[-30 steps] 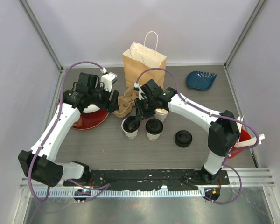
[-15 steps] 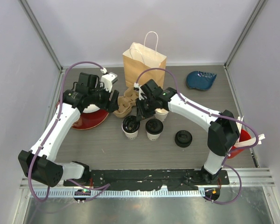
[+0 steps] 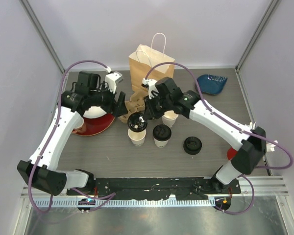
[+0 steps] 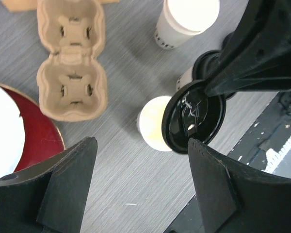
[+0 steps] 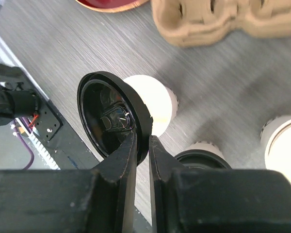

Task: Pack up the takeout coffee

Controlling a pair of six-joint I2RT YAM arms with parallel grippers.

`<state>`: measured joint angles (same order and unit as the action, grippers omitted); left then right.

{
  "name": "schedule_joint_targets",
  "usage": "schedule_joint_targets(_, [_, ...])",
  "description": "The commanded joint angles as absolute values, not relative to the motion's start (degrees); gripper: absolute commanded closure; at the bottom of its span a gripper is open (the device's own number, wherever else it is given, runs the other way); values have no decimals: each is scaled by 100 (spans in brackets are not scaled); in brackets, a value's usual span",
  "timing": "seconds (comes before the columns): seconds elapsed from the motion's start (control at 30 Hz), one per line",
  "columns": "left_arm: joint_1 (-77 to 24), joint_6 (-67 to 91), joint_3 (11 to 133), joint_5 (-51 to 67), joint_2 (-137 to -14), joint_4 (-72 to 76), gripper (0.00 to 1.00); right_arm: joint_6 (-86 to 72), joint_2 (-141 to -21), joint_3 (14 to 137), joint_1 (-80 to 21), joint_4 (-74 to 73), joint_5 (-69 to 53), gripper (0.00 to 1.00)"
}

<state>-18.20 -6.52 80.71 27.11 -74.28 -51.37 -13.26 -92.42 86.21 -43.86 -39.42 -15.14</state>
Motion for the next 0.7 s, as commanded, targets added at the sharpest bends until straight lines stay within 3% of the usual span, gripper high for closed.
schedule_joint_targets(0.0, [-1775,-607,8665,3620,-7497,-5212,19,-458,-8238,8359,-4578,-3017,-1756,99])
schedule_joint_targets(0.23, [-1784,-466,8895,4885,-7620,-5502,21,-18,-7603,7919,-4711,-2575,-1864,99])
schedule_joint_targets(0.37, [-1889,-457,8789,4939,-7559,-5519,28,105,-7550,7945,-4711,-2602,-1977,99])
schedule_joint_targets(0.67, [-1916,-361,9070,5010,-7567,-5678,25,158,-7682,8095,-4720,-2874,-1582,99])
